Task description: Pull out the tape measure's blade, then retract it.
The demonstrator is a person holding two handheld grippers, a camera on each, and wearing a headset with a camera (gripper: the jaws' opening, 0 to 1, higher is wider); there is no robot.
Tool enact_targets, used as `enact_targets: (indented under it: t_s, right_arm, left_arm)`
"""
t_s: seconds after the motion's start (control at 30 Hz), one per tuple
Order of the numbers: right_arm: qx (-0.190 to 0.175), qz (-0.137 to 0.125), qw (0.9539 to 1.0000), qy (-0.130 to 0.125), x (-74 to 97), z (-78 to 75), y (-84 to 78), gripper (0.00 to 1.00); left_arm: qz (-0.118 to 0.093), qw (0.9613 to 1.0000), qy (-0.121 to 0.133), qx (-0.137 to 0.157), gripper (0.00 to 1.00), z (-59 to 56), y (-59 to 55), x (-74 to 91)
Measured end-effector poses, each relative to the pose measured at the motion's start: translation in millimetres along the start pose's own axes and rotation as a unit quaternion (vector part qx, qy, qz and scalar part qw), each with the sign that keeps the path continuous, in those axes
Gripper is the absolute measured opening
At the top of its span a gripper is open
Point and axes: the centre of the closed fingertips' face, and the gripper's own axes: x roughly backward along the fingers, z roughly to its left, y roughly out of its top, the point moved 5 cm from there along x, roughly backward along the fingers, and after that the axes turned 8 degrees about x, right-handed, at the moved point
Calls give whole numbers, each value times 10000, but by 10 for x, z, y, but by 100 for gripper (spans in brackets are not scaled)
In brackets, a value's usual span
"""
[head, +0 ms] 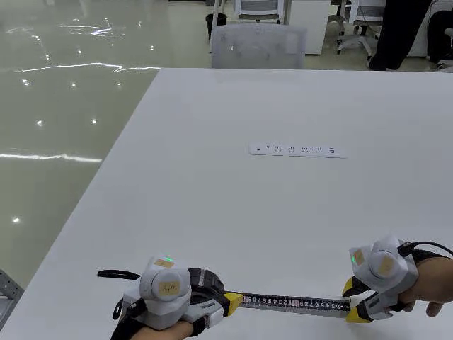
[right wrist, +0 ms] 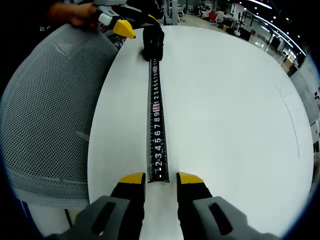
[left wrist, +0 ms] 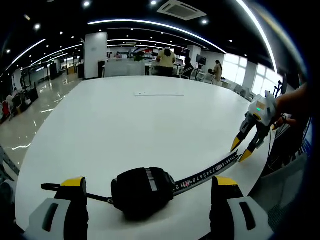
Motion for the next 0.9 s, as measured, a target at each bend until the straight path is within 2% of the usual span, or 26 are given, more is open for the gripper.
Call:
enact_targets:
  t_s: [0.13, 0.33, 0.4, 0.57, 0.7, 0.77, 0.9]
  right_arm:
    - [13, 27, 10000, 47, -10, 23, 1, 20]
    - [-42, 9, 10000, -71, -22, 3, 10, 15]
    - [5, 45, 10000, -68, -24, 8, 19, 15]
    - [-132, 128, 9998, -94, -21, -1, 22, 15]
    - [-222, 174, 9995, -117, -20, 3, 26, 14]
    - [-726, 131, 9972, -103, -19, 12, 21, 14]
    - [-738, 133, 9972, -17, -26, -9, 19, 14]
  left_arm:
    - [0, 10000, -3, 51, 99, -3, 0, -6]
    - [-37, 10000, -10, 67, 95, -32, 10, -10]
    - [29, 9999, 63, 83, 94, -24, 15, -31]
    - [150, 9996, 227, 121, 82, 4, 1, -81]
    - [119, 9994, 248, 220, 75, 1, 5, -130]
    - [129, 9993, 259, 253, 71, 3, -12, -159]
    - [244, 9984, 329, 392, 65, 8, -55, -197]
